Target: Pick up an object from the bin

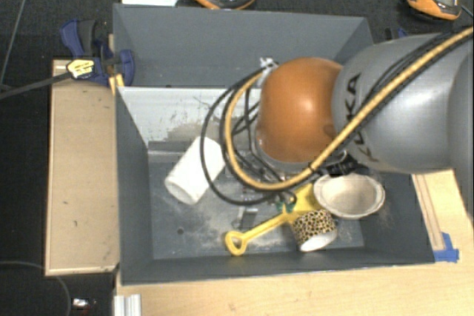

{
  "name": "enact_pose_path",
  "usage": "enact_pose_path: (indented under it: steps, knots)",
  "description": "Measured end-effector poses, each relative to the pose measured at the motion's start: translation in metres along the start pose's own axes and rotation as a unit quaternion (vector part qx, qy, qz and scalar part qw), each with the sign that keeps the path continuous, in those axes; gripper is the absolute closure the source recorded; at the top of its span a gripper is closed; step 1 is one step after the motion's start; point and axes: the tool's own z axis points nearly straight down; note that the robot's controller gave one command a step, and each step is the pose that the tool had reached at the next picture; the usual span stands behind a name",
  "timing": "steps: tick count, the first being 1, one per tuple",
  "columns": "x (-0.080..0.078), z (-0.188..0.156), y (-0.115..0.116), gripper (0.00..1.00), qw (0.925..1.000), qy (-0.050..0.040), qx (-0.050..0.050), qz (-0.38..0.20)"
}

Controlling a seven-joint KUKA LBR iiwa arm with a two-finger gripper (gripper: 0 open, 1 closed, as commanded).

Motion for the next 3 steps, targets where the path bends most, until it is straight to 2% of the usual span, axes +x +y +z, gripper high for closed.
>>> enact_pose_path:
  steps: [1,2,3]
  knots:
    - [0.000,0.000,0.000,0.00,1.0000,0.0000,0.000,0.000]
    - [-0.007,0.022,-0.023,0.00,0.9999,0.0003,0.000,0.015]
    - [0.010,0.022,-0.051,0.00,1.0000,-0.0007,0.000,-0.003]
